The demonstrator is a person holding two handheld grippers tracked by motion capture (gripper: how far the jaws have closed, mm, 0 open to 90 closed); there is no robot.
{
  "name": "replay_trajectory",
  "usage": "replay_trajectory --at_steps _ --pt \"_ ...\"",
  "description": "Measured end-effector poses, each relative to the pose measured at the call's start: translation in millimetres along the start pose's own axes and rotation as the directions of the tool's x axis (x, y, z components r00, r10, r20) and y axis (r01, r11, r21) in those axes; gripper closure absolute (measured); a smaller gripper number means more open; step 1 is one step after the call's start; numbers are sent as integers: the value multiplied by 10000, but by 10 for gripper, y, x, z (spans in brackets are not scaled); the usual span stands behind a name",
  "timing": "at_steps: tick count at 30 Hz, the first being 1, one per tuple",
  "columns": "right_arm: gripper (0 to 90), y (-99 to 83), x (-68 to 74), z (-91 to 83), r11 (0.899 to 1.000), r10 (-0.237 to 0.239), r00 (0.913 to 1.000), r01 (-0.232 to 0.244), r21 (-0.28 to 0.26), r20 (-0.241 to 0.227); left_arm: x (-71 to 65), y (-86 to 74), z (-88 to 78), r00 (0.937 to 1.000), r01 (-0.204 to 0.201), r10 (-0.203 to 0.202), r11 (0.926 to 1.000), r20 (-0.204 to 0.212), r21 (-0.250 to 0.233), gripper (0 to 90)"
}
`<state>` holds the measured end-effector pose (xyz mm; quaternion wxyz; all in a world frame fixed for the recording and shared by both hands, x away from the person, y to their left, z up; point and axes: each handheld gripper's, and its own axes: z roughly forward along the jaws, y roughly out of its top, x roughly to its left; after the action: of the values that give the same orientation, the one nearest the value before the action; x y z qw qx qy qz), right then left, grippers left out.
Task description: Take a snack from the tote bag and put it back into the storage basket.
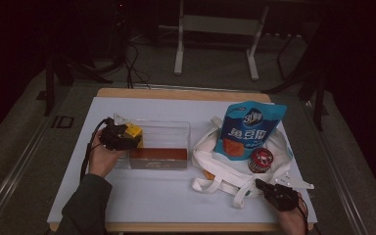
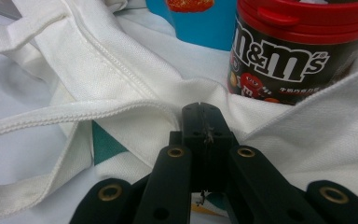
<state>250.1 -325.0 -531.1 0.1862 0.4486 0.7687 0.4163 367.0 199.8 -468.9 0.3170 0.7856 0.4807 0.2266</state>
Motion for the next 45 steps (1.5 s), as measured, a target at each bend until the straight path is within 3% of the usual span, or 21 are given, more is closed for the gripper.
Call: replay_trajectory --at_steps 9,21,25,29,40,45 --pt "900 -1 -2 0 10000 9 10000 -9 -6 -2 35 -79 -36 9994 295 -293 9995 162 -96 276" --pt "899 -2 -4 -1 10000 43 10000 -43 -11 -25 52 -151 -142 9987 357 -356 9994 369 -21 249" --pt "900 -2 -4 0 10000 51 10000 -51 -12 -21 58 -171 -225 9970 369 -355 9991 689 -196 251" --pt "900 -2 -4 0 10000 46 10000 -46 -17 -19 62 -216 -270 9976 391 -383 9992 581 -127 254" --pt "900 -1 -2 -1 10000 31 10000 -31 -11 -12 80 -303 -321 9956 575 -545 9977 760 -371 264" --pt "900 -2 -2 -1 10000 30 10000 -30 -20 -11 53 -289 -318 9978 408 -385 9983 539 -427 174"
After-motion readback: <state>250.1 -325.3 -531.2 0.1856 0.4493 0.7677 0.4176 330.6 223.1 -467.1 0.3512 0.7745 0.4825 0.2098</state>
